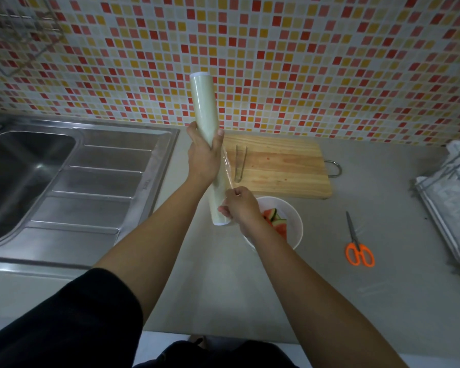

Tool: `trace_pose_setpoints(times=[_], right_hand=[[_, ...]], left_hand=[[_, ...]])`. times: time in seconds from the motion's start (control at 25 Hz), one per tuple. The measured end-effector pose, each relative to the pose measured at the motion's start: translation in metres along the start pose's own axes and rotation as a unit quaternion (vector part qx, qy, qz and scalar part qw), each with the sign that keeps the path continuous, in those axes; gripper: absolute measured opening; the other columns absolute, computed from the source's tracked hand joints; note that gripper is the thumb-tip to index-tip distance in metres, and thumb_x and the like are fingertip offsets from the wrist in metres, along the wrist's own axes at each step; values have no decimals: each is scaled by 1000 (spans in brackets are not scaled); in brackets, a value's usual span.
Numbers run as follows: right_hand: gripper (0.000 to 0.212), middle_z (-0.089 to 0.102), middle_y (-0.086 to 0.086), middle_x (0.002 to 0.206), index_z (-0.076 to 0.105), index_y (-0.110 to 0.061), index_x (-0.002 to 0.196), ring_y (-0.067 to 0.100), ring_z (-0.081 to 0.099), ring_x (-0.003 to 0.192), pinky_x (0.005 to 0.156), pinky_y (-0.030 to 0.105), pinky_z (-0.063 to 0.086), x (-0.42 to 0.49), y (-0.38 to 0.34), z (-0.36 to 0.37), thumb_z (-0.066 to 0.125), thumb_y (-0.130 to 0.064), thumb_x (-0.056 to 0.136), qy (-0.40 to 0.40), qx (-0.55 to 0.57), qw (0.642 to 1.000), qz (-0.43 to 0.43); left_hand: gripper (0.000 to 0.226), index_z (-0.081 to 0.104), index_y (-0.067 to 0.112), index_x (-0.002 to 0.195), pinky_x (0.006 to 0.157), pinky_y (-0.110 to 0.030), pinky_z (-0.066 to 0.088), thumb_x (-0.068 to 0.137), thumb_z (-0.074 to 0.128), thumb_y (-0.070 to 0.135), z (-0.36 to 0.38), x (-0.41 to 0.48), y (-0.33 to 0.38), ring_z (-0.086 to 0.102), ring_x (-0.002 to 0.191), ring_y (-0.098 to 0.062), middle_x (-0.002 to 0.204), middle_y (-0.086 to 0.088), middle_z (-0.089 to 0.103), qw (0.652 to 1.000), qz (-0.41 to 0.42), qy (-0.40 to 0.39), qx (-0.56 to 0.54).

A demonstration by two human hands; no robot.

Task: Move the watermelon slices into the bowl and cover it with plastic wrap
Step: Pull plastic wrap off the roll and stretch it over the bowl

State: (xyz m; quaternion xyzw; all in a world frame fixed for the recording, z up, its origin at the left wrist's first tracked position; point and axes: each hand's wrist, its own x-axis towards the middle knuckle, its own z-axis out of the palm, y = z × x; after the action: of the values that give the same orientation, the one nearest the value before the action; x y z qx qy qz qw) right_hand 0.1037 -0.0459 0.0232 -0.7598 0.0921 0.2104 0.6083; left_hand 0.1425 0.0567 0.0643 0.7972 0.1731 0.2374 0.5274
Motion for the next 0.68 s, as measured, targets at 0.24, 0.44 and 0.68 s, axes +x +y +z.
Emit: trace_pose_setpoints(times=[0.24,0.44,0.68], right_hand=[[21,58,-1,80,53,-15,74,3,66,49,68,18,53,3,8,4,45,-9,93,19,166,985,36],[21,48,-1,69,50,-13,82,-1,53,34,43,12,43,2,4,6,35,-15,97,-11,165,984,64],[27,45,-6,75,42,-27,75,8,40,59,54,22,37,5,10,-14,32,-22,100,-106,-43,990,-80]], left_hand=[[57,23,6,136,73,-28,43,97,48,38,-1,3,1,54,89,-18,108,-2,53,1000,-2,3,-5],[56,24,6,137,65,-19,40,97,47,39,0,2,2,54,84,-15,105,0,53,1000,10,15,5],[56,26,13,139,61,-19,39,96,45,44,-5,6,-4,52,73,-7,95,9,52,1000,-5,2,0]])
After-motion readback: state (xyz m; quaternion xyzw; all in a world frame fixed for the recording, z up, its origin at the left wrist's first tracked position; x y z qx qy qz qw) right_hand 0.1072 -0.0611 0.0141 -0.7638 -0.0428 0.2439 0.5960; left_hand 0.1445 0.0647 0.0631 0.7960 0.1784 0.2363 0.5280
